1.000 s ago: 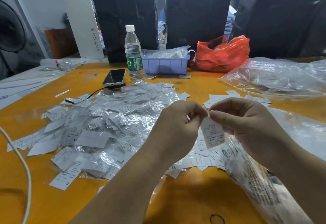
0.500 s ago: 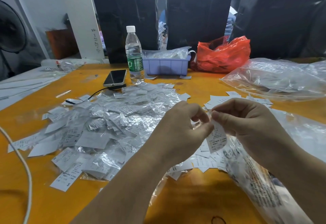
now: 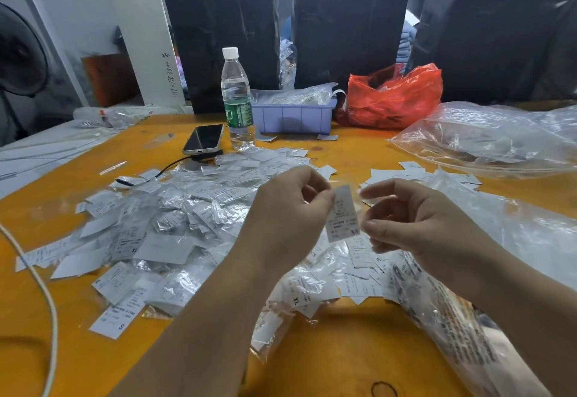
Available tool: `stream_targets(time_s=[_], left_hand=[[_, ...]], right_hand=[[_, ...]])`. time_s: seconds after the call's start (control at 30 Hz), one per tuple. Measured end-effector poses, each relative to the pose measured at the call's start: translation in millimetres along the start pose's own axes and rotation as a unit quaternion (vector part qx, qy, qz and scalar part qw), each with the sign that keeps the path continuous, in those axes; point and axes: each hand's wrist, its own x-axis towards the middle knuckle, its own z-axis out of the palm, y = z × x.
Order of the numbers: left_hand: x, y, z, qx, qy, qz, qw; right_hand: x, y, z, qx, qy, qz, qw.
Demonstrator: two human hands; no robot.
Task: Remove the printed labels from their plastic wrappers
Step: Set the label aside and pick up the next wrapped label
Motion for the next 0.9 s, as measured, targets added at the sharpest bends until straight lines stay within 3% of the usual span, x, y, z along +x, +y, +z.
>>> stream_targets(time_s=[0.07, 0.13, 0.23, 0.3, 0.4, 0.5, 0.7, 0.9], left_hand=[[1.4, -1.1, -3.4, -0.003, 0.010, -0.023, 1.000], [2.9, -4.0, -6.3, 0.023, 0.009, -0.054, 0.998], [4.9, -9.3, -10.6, 0.104, 0.028, -0.097, 0.989], [5.9, -11.8, -13.8, 0.156, 0.048, -0.124, 0.979], [5.6, -15.9, -15.5, 0.258, 0.055, -0.140, 0.954], [3.1, -14.5, -10.7, 0.314, 0.056, -0.099, 0.943], [-5.7, -4.3, 8.2, 0.179, -0.023, 0.005, 0.984], [-11.6, -2.1, 19.6, 0.103, -0.106, 0.007, 0.989]], right_hand=[[-0.8, 0.6, -0.4, -0.023, 0.008, -0.006, 1.000], [-2.2, 4.5, -0.3, -0.137, 0.030, -0.044, 0.989], [-4.4, 11.2, 0.7, -0.366, 0.020, -0.084, 0.927], [-4.0, 14.7, 0.8, -0.422, -0.023, -0.049, 0.905], [-3.6, 16.5, -1.8, -0.448, -0.076, 0.011, 0.891], [-4.9, 14.1, 0.0, -0.456, -0.083, -0.002, 0.886], [-4.7, 14.2, 2.4, -0.442, -0.030, -0.097, 0.891], [-2.3, 11.2, 1.6, -0.355, 0.025, -0.177, 0.918]])
